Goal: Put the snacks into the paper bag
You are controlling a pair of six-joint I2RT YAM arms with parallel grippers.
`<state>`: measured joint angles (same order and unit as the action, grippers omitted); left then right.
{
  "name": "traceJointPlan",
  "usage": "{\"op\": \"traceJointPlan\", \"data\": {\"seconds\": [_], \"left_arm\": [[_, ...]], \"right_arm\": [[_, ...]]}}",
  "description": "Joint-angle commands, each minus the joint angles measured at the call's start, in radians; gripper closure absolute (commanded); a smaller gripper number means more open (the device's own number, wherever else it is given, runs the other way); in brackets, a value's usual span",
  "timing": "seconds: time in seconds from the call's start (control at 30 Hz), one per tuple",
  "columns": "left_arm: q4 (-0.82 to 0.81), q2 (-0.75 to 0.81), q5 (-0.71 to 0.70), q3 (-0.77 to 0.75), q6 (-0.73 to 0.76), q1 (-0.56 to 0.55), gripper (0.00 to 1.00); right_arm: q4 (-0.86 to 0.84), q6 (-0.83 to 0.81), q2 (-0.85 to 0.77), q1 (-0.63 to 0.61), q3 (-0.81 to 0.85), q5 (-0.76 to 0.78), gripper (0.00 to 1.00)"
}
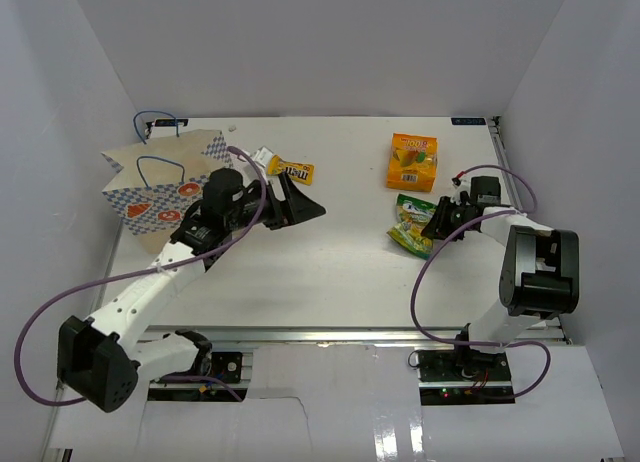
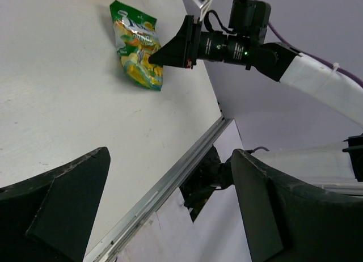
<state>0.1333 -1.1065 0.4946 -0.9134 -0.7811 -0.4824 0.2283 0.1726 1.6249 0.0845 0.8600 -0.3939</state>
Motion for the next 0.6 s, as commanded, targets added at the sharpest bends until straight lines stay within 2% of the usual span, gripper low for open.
{"op": "traceJointPlan", "data": {"seconds": [0.0, 0.07, 0.1, 0.27, 0.57], "left_arm": [[-0.076, -0.065, -0.024, 0.016, -0.021, -0.053, 0.02], [-0.119, -0.091, -0.021, 0.034, -0.032, -0.065, 0.02], [-0.126, -0.116, -0.024, 0.041, -0.046, -0.070, 0.02], [-0.244, -0.213, -0.008, 0.062, -0.070, -0.093, 0.02], [-0.265, -0.472, 0.001, -0.031, -0.034, -0.165, 0.02]], "right_arm": [[-0.020, -0.067, 0.003, 0.018, -0.036, -0.097, 0.72], [-0.011, -0.145, -0.010, 0.023, -0.041, -0.167, 0.87], [-0.004, -0.165, -0.016, 0.026, -0.044, -0.193, 0.92], [0.011, -0.252, -0.065, 0.026, -0.052, -0.315, 0.92], [0.071, -0.383, -0.089, 0.012, -0.055, -0.628, 0.92]]}}
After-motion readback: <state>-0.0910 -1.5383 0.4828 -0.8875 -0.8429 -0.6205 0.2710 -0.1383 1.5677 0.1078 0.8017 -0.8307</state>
